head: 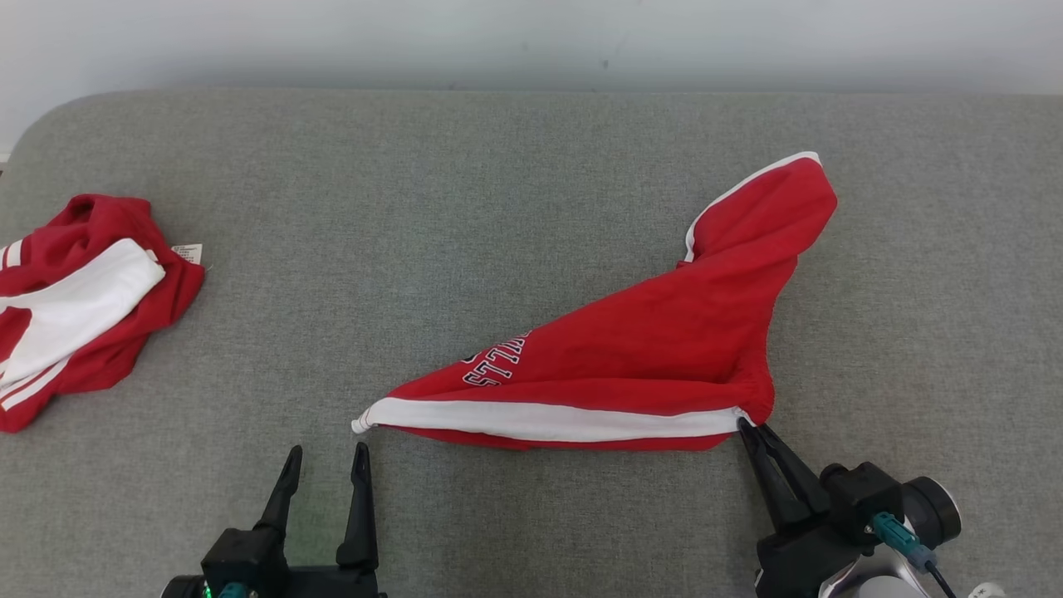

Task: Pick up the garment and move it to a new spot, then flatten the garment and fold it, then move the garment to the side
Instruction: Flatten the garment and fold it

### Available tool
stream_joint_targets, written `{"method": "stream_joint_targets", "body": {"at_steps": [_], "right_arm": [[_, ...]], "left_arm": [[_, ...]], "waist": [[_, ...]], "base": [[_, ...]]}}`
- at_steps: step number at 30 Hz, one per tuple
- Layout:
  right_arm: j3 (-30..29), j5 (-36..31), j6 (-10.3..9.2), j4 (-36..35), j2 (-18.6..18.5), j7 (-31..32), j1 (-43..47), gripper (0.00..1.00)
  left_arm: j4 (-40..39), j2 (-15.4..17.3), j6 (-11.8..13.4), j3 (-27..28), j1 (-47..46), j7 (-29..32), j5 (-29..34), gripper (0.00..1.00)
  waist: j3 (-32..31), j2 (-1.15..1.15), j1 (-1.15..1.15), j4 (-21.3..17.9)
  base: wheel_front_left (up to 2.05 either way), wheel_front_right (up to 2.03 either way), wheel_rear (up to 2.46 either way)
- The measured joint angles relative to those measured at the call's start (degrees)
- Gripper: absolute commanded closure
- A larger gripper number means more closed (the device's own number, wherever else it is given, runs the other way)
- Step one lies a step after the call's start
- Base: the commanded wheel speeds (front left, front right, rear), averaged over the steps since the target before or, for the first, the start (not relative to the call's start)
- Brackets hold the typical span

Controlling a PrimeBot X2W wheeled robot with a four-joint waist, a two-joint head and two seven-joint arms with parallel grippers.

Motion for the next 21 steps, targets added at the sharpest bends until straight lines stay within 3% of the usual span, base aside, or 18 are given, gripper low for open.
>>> {"method": "stream_joint_targets", "body": {"at_steps": [10,21], "right_arm": [[-2.0,0.4,-0.01,-1.5,-0.2,0.0,1.5,1.0],[-2.7,0.1,-0.01,-1.6,-0.2,0.0,2.9,1.0]], "left_arm": [[0.7,0.0,-1.5,-0.6,-0.4,0.0,-0.6,0.0],[7.9,-0.1,-5.0,-3.6,-0.5,0.0,-7.1,0.0]], "waist": [[-0.3,0.0,0.0,-0.9],[-1.1,0.0,-0.01,-3.0]], "base": [[0.0,0.0,0.0],[0.0,0.0,0.0]]}}
